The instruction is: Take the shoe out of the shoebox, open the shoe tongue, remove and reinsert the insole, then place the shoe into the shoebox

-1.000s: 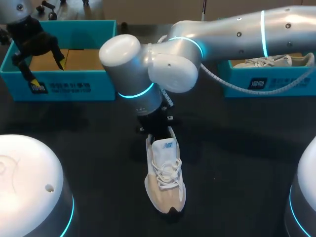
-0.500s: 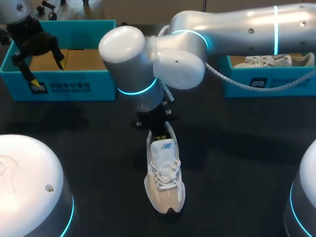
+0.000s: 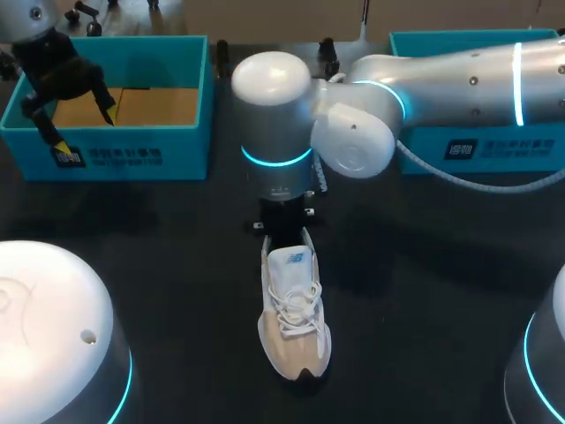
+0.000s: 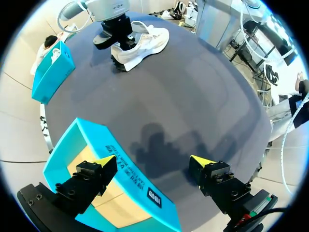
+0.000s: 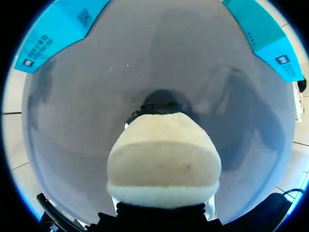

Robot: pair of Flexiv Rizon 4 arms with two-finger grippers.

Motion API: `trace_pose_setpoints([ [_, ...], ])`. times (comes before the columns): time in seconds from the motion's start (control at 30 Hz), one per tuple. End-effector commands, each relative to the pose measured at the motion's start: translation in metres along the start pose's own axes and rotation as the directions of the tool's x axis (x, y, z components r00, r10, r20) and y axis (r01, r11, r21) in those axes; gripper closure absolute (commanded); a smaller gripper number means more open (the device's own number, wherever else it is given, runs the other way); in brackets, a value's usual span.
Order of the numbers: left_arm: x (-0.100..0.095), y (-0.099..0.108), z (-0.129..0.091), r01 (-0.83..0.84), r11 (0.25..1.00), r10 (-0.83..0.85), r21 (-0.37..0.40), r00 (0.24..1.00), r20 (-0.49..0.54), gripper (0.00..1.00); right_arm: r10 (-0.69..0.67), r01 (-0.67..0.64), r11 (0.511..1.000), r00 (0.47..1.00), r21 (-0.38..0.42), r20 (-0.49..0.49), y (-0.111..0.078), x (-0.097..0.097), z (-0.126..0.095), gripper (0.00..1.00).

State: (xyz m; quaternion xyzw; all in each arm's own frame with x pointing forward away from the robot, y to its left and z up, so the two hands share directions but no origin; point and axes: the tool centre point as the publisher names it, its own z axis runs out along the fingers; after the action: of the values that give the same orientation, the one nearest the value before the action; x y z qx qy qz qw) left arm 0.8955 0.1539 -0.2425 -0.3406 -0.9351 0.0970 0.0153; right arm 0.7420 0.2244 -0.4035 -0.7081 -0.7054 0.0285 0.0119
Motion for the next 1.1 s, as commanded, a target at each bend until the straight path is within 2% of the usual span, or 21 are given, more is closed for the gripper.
trace_pose_setpoints([
  [0.03,0.0,0.0,0.0,-0.001,1.0,0.001,-0.002,1.0,-0.001,0.0,0.001,-0.002,1.0,1.0,-0.014,-0.013,-0.002,0.003,0.0,1.0],
  [0.3,0.0,0.0,0.0,-0.001,1.0,0.001,-0.002,1.0,-0.001,0.0,0.004,-0.003,1.0,1.0,-0.027,0.029,-0.01,0.011,-0.014,1.0],
  [0.47,0.0,0.0,0.0,-0.001,1.0,0.001,-0.002,1.0,-0.001,0.0,-0.006,0.006,1.0,1.0,-0.01,0.024,-0.01,0.012,-0.005,1.0],
  [0.73,0.0,0.0,0.0,-0.001,1.0,0.001,-0.002,1.0,-0.001,0.0,0.016,-0.015,0.999,0.999,0.029,-0.041,-0.007,0.005,0.015,1.0],
  [0.97,0.0,0.0,0.0,-0.001,1.0,0.001,-0.002,1.0,-0.001,0.0,0.03,-0.03,1.0,0.999,0.008,-0.011,-0.014,0.002,-0.012,1.0],
  [1.1,0.0,0.0,0.0,-0.001,1.0,0.001,-0.002,1.0,-0.001,0.0,-0.007,0.007,1.0,1.0,0.019,0.0,-0.015,0.001,-0.029,1.0],
])
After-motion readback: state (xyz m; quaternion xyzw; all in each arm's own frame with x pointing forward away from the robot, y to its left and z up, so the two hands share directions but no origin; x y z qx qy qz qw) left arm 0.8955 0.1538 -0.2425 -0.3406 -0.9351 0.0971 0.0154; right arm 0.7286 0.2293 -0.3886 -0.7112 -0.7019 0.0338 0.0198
